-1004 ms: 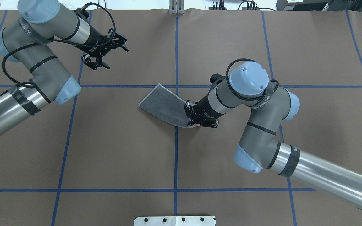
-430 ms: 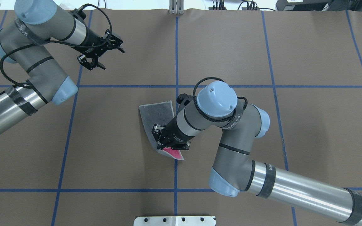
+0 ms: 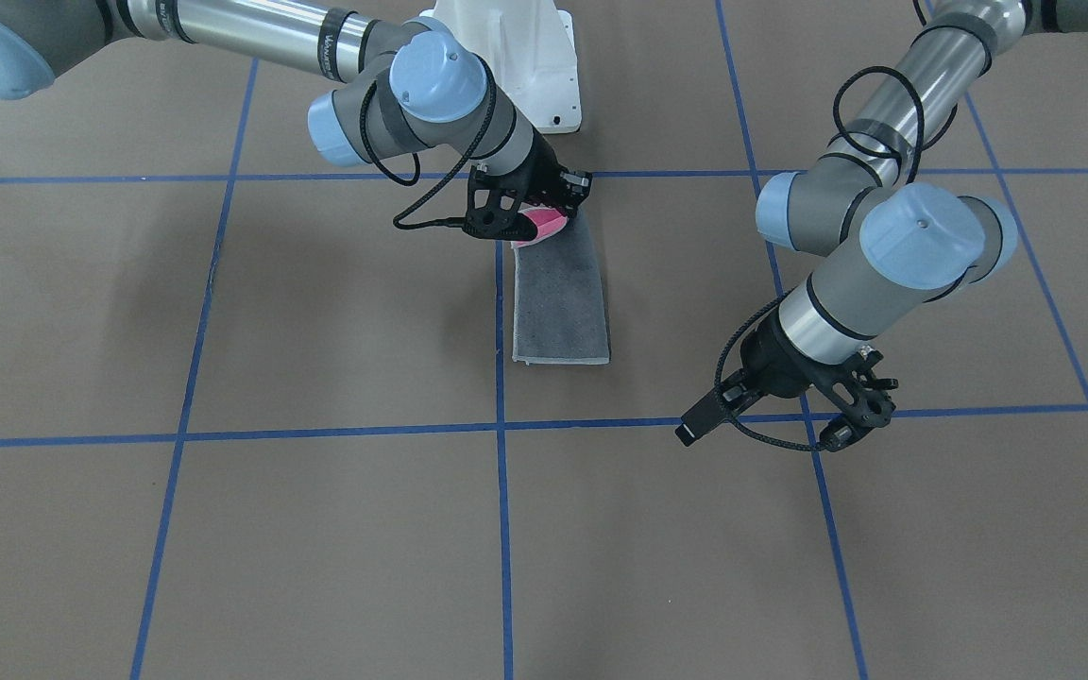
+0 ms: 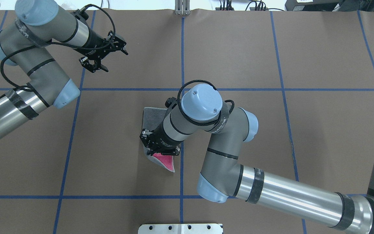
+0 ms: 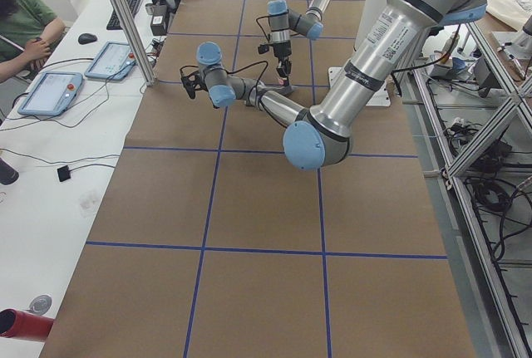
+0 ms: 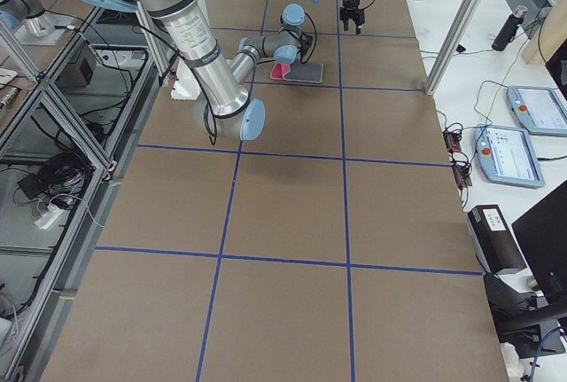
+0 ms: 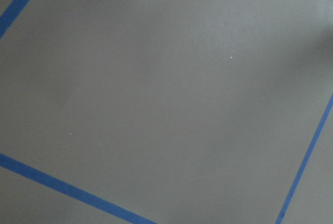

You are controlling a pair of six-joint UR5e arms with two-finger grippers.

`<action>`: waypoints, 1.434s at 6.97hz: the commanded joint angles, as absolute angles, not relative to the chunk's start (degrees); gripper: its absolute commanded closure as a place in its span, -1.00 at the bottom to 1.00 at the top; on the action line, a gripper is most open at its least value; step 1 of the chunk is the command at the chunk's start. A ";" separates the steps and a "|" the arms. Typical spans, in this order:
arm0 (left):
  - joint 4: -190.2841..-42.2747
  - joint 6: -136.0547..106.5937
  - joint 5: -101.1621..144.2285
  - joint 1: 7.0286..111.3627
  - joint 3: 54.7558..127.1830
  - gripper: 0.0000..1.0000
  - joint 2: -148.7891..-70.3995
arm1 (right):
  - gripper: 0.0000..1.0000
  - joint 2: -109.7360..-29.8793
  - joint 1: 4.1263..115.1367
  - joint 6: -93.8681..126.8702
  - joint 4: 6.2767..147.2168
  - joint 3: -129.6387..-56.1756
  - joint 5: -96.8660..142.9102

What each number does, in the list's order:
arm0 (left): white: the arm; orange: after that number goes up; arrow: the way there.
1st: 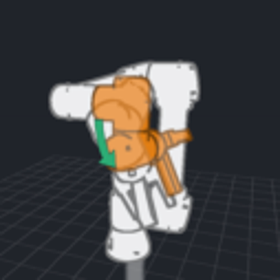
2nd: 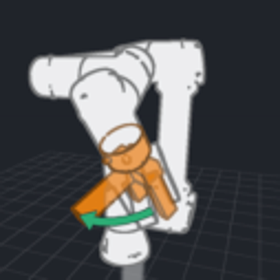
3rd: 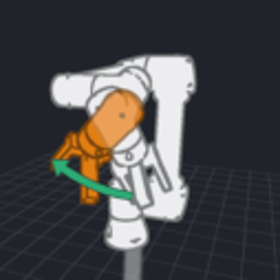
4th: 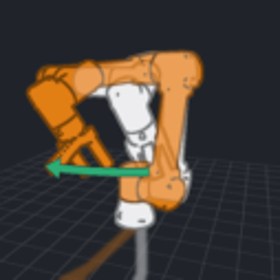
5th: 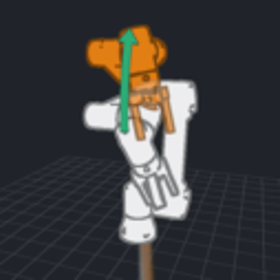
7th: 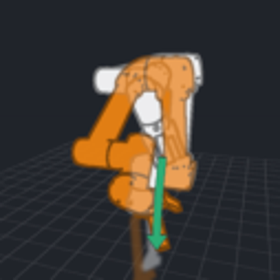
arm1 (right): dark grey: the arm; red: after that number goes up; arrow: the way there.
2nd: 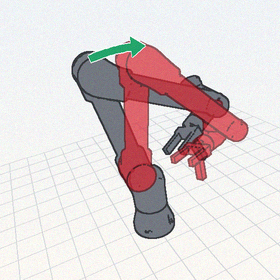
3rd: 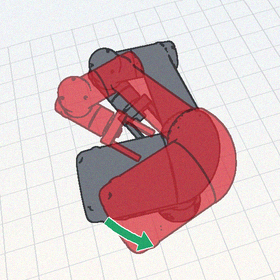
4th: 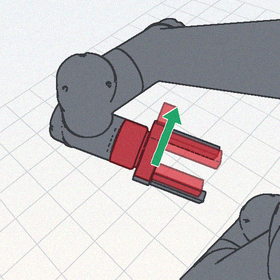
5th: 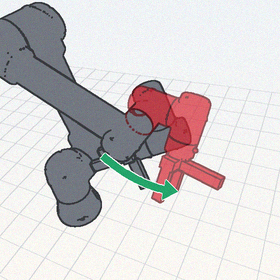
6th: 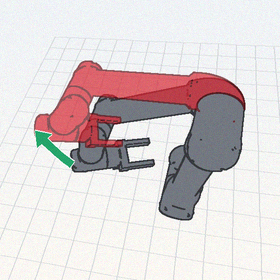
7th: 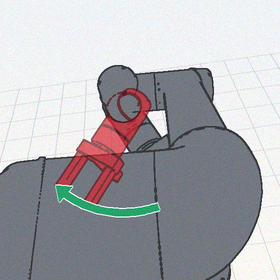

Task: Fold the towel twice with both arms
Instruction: 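Release the strip and raise the right gripper while the left gripper approaches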

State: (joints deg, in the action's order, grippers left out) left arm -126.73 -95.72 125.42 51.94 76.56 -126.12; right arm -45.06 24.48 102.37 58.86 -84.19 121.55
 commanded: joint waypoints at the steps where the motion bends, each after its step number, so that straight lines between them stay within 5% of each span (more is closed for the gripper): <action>1: -126.83 -95.80 125.51 51.77 76.64 -1.00 -126.12 | -1.00 -44.74 24.69 102.57 56.27 -84.37 121.46; 4: -127.27 -95.80 125.77 51.42 78.39 -1.00 -126.04 | -1.00 -47.88 31.79 102.92 56.69 -88.66 122.34; 10: -126.74 -104.94 117.72 34.94 99.82 -1.00 -113.84 | -1.00 -56.60 48.87 89.65 56.34 -90.27 135.26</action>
State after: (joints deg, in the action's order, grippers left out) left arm -126.78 -104.34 121.58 40.18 95.82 -116.97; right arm -56.17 47.96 90.88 56.45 -90.45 134.37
